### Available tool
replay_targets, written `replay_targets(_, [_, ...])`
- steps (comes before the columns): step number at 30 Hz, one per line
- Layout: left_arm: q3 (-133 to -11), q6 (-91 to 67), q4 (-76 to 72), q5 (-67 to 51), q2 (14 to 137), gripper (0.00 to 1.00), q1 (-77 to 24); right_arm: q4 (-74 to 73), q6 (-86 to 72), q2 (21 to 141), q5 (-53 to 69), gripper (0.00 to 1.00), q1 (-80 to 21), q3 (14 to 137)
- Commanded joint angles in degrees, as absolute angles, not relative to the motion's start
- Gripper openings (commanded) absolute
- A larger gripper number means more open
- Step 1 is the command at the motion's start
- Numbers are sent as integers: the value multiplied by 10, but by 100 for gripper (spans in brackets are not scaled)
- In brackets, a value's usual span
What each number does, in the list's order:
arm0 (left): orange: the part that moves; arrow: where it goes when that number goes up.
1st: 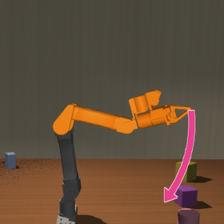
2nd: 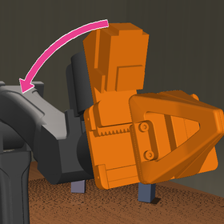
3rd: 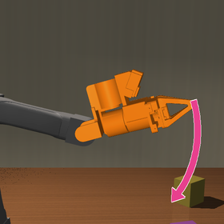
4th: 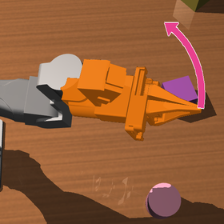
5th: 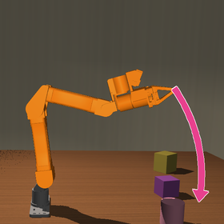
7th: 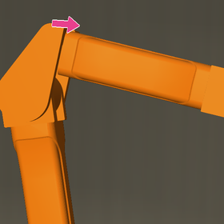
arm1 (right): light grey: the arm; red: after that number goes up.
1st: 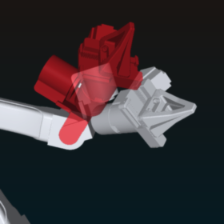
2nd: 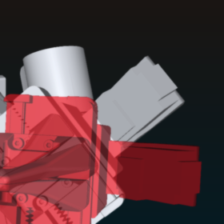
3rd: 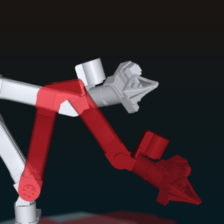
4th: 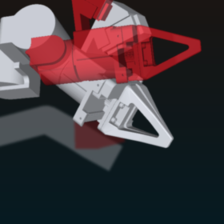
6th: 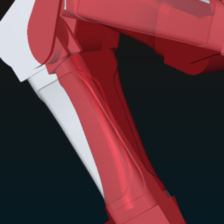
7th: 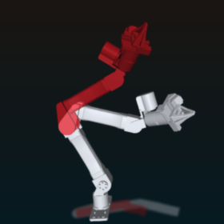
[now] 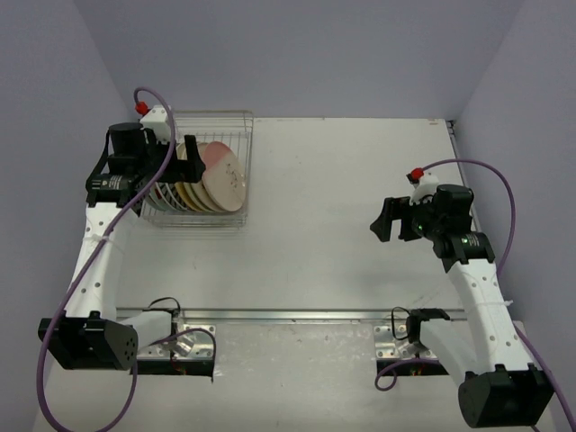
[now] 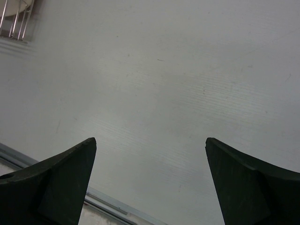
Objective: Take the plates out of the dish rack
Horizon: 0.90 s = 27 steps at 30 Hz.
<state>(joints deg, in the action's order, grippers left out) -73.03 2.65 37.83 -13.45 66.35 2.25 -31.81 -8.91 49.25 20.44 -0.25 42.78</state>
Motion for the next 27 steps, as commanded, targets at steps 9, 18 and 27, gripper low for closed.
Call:
replay_targets(9, [-801,18,357,-66,693,91,-59,-283,-97,495,208,99,-4,438])
replay_targets(18, [-873,5,397,-13,817,77,-108,-287,-98,511,206,99,-4,443])
replay_targets(27, [-898,-27,407,46,888,62,-107,-286,-100,507,205,99,-4,436])
